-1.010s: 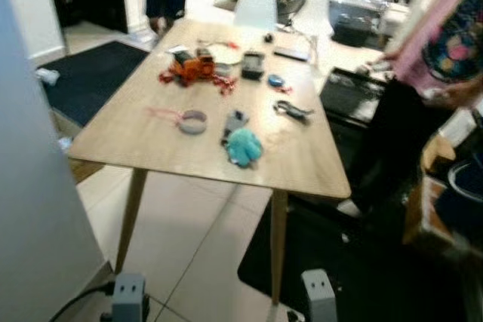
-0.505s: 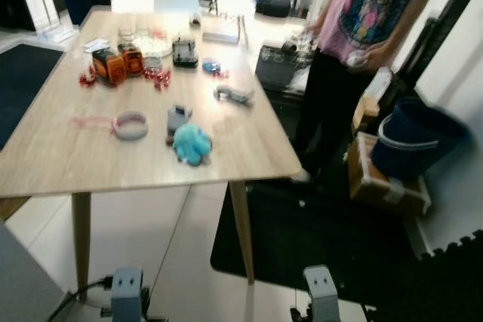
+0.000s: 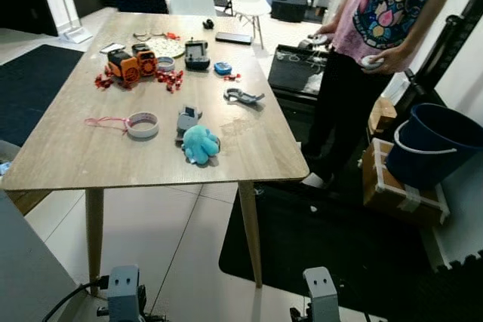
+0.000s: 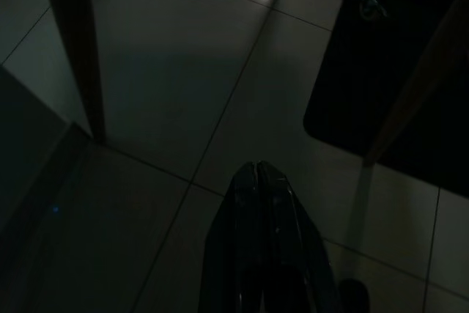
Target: Hang keys on a hook
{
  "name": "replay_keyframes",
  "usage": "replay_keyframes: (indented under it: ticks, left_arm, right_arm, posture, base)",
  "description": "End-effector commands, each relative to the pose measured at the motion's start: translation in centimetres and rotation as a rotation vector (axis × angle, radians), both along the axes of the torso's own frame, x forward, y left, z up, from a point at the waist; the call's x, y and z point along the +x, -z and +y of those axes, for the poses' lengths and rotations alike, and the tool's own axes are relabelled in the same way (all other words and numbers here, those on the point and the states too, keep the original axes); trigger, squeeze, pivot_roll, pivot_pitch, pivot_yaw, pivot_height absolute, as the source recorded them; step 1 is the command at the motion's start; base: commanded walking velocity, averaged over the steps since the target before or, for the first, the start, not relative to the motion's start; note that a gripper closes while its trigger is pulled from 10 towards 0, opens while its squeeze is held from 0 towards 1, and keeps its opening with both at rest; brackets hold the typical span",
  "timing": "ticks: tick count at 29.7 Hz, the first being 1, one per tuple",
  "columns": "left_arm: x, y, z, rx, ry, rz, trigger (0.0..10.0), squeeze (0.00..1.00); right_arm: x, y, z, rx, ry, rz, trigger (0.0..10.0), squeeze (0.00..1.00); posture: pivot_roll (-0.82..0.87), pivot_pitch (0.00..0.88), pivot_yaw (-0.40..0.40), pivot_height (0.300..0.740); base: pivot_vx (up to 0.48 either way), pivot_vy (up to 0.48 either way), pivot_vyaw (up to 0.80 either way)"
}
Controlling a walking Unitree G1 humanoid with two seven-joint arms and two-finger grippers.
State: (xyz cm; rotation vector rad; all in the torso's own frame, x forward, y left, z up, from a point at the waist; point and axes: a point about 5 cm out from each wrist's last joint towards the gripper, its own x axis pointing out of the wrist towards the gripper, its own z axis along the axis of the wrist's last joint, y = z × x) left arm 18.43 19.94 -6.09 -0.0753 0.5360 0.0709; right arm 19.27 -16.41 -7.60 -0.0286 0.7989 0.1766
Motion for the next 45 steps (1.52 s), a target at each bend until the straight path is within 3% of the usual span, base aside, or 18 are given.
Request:
replay_keyframes:
  ticks: [1, 45]
  left_arm:
    - [-0.34, 0.37, -0.38, -0.020, -0.003, 0.027, 10.0, 0.00]
    - [-0.54, 0.67, -0.43, 0.002, -0.030, 0.057, 10.0, 0.00]
  right_arm:
    - [-0.02, -0.01, -0.50, -0.017, 0.007, 0.000, 10.0, 0.00]
    - [-0.48, 0.24, -0.79, -0.041, 0.004, 0.021, 10.0, 0.00]
  posture:
    - [0.07, 0.040, -0.058, 0.740]
    - [0.06, 0.033, -0.060, 0.740]
  base:
    - [0.000, 0.000, 0.00]
    - [0.000, 0.000, 0.00]
